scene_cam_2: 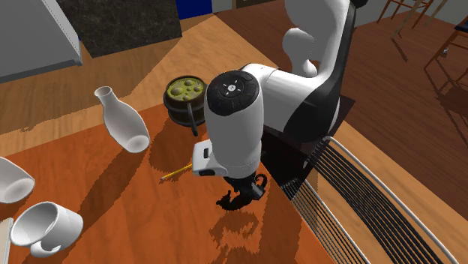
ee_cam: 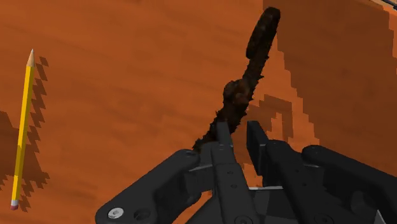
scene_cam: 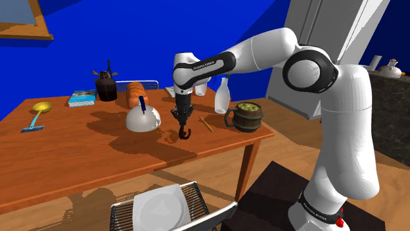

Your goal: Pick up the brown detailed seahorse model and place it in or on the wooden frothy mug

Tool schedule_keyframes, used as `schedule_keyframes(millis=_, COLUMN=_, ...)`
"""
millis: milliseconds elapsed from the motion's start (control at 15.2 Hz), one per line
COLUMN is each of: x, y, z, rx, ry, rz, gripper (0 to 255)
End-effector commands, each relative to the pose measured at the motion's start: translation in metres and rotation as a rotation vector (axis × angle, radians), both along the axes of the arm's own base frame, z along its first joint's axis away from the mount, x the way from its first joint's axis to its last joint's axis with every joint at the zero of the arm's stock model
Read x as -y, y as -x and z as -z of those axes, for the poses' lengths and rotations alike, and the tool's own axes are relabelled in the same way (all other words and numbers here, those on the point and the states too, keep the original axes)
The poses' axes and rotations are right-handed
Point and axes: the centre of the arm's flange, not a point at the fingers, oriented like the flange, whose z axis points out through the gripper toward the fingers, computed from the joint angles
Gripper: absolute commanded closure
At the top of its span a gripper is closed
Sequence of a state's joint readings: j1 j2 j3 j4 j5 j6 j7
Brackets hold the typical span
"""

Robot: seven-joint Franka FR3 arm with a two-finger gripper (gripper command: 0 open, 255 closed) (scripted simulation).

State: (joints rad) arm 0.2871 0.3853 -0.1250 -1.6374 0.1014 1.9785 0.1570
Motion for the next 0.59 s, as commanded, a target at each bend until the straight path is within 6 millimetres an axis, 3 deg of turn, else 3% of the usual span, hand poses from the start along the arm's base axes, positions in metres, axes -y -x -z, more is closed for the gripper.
schedule_keyframes(millis=0, x=0.000, y=0.001, z=-0.009, rx=-0.001, ry=0.000, rz=0.000, gripper=255)
schedule_keyframes(millis=132, x=0.000, y=0.001, z=-0.019, rx=-0.001, ry=0.000, rz=0.000, gripper=255)
schedule_keyframes(millis=198, x=0.000, y=0.000, z=-0.014, rx=0.000, ry=0.000, rz=0.000, gripper=255)
schedule_keyframes(millis=264, x=0.000, y=0.000, z=-0.014, rx=0.000, ry=0.000, rz=0.000, gripper=0)
schedule_keyframes(millis=528, x=-0.037, y=0.022, z=0.026, rx=-0.076, ry=0.151, rz=0.022, gripper=0)
